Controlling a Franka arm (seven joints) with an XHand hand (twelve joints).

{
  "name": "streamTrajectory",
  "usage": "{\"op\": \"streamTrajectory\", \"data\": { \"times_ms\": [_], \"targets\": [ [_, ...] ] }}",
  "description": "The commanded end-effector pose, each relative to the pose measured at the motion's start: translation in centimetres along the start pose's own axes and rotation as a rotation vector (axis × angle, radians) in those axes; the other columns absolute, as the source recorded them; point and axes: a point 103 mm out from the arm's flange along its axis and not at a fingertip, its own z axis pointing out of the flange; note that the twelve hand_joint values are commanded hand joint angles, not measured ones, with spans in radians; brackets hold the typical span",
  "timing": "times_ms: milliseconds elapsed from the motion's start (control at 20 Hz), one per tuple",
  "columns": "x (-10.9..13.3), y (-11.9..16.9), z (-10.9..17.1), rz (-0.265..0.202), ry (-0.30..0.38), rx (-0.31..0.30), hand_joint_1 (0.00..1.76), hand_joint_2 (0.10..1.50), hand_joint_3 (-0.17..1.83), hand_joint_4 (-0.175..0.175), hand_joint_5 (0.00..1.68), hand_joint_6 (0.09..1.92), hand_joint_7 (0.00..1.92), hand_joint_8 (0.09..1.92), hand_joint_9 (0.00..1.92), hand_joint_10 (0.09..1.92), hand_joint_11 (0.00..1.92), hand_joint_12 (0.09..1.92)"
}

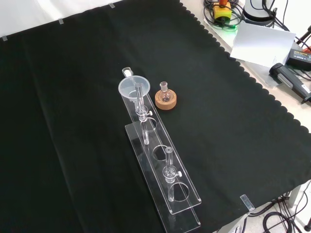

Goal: Pick up the funnel from the transparent funnel stand.

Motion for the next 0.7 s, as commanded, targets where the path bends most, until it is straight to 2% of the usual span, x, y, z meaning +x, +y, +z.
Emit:
{"op": "streamTrajectory", "data": {
  "times_ms": [50, 450, 700],
  "targets": [
    [2.5, 2.0, 1.8, -0.038, 0.014, 0.003, 0.39, 0.65, 0.15, 0.088, 0.0, 0.09, 0.0, 0.09, 0.0, 0.09, 0.0, 0.09],
    [4.0, 3.7, 4.2, -0.039, 0.032, 0.051, 0.33, 0.61, 0.11, 0.079, 0.0, 0.09, 0.0, 0.09, 0.0, 0.09, 0.0, 0.09],
    [4.6, 4.1, 6.1, -0.016, 0.031, 0.089, 0.32, 0.59, 0.09, 0.07, 0.0, 0.09, 0.0, 0.09, 0.0, 0.09, 0.0, 0.09]
  ]
}}
